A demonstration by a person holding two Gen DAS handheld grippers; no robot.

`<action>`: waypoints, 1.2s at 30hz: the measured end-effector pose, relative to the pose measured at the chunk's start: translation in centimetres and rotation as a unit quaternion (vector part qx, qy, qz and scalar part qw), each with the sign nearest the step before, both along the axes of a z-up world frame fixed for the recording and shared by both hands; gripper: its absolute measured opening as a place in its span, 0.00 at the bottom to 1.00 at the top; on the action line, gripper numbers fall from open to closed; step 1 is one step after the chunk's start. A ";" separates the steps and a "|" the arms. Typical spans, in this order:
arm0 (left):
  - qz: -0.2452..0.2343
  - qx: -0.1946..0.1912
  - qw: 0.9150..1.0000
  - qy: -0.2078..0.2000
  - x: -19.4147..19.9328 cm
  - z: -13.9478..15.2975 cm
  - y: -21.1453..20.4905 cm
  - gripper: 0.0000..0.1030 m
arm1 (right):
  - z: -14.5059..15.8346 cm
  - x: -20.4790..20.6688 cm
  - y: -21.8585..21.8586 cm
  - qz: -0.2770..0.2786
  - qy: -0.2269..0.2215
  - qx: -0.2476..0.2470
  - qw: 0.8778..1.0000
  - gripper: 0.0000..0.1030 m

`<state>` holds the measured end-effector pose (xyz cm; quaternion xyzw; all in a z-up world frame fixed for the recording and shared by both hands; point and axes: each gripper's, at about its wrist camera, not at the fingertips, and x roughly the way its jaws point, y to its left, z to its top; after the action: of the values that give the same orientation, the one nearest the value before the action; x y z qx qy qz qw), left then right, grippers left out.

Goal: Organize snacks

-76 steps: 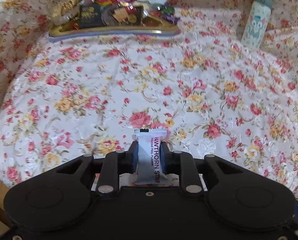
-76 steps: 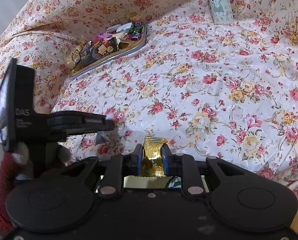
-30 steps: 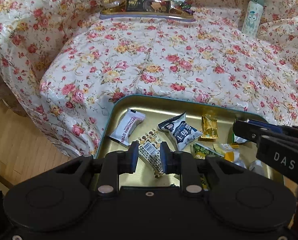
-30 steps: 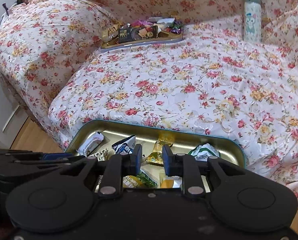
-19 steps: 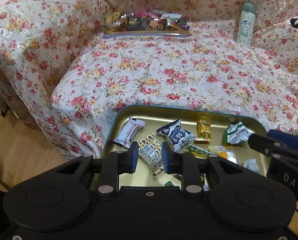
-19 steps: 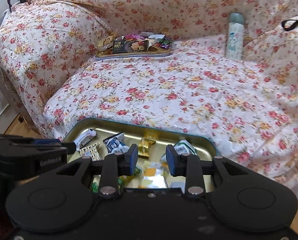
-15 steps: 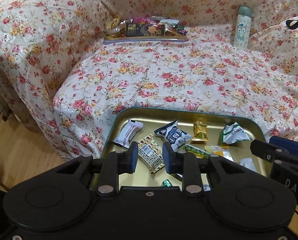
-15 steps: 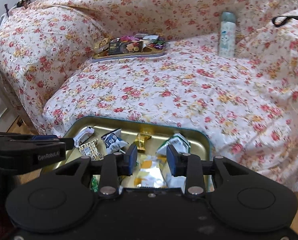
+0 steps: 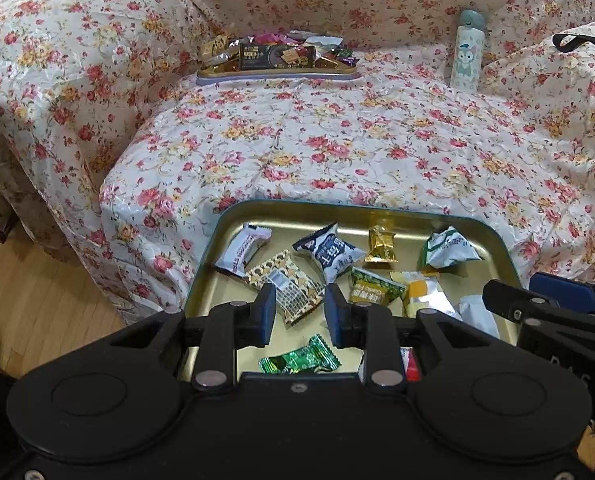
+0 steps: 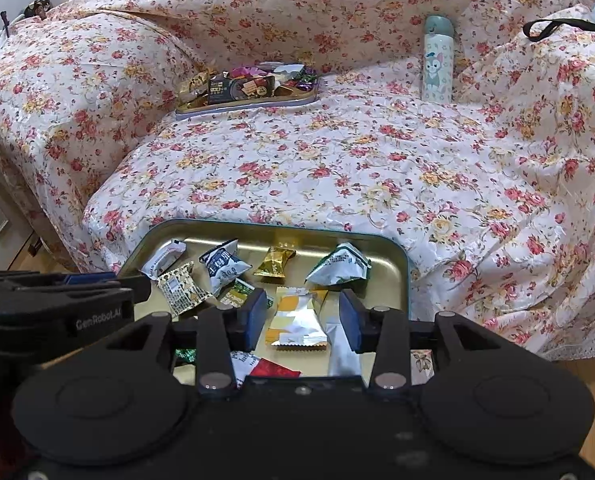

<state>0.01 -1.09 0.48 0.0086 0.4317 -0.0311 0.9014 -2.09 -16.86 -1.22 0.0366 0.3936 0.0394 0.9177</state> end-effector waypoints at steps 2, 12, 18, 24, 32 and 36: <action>0.006 -0.003 1.000 0.001 0.0 0.0 0.2 0.36 | -0.2 -0.1 0.0 0.000 0.005 -0.005 1.000 0.42; 0.024 -0.008 1.000 0.004 -0.2 0.1 0.8 0.36 | -0.7 -0.1 0.2 0.002 0.014 -0.009 1.000 0.42; 0.025 -0.007 1.000 0.003 -0.1 0.2 0.8 0.36 | -0.7 -0.1 0.2 0.002 0.015 -0.008 1.000 0.42; 0.025 -0.005 1.000 0.001 -0.2 0.2 0.8 0.36 | -0.8 -0.1 0.1 0.001 0.016 -0.006 1.000 0.42; 0.024 -0.005 1.000 0.003 -0.2 0.3 0.7 0.36 | -0.8 -0.1 0.2 0.004 0.017 -0.007 1.000 0.42; 0.023 -0.005 1.000 0.004 -0.2 0.2 0.8 0.36 | -0.8 -0.2 0.3 0.004 0.017 -0.007 1.000 0.42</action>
<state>-0.23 -0.31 0.71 -0.0064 0.4349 -0.0122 0.9004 -2.26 -16.57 -2.04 0.0293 0.4094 0.0399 0.9110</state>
